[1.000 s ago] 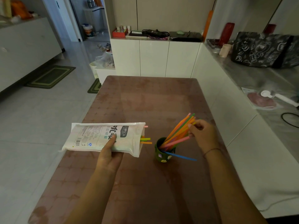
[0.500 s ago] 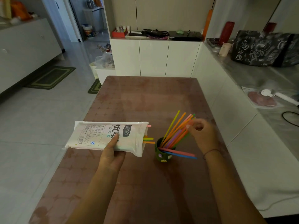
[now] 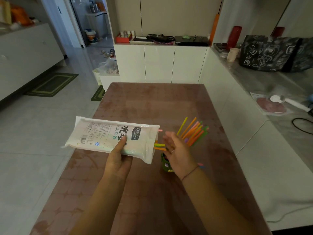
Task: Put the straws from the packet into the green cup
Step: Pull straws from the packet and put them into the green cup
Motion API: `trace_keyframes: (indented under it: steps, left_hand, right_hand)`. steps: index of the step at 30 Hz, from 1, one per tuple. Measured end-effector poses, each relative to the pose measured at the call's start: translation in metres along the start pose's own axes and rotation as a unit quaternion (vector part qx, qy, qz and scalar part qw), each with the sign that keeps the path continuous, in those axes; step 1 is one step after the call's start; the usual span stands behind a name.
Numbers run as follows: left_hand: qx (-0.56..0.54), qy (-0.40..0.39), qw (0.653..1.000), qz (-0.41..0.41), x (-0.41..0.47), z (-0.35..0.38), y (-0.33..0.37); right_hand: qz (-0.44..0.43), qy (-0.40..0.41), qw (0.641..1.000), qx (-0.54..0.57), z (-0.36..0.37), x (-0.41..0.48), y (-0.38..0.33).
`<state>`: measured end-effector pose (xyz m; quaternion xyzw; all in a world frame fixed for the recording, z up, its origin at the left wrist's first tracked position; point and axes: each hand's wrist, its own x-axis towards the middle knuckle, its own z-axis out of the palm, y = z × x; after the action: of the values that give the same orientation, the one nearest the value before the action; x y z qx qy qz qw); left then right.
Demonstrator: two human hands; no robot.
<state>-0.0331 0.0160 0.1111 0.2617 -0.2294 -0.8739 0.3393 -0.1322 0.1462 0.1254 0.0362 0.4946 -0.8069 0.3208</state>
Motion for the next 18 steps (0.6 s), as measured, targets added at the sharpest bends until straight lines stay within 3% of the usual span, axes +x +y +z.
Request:
trace_keyframes:
  steps: [2, 4, 11, 18]
  left_hand:
    - [0.038, -0.027, 0.999, 0.021, -0.004, 0.003, 0.002]
    - [0.080, -0.049, 0.994, 0.047, -0.009, 0.007, 0.003]
    - [0.107, -0.091, 0.987, 0.081, -0.021, 0.014, 0.003]
    - [0.136, -0.097, 0.986, -0.006, -0.021, 0.002, -0.004]
  right_hand:
    - [0.104, -0.033, 0.989, 0.100, 0.003, 0.000, 0.007]
    - [0.137, -0.054, 0.977, 0.153, 0.005, 0.001, 0.008]
    - [0.132, -0.053, 0.969, 0.204, 0.011, 0.007, 0.007]
    - [0.092, -0.086, 0.984, 0.128, 0.017, 0.007, 0.004]
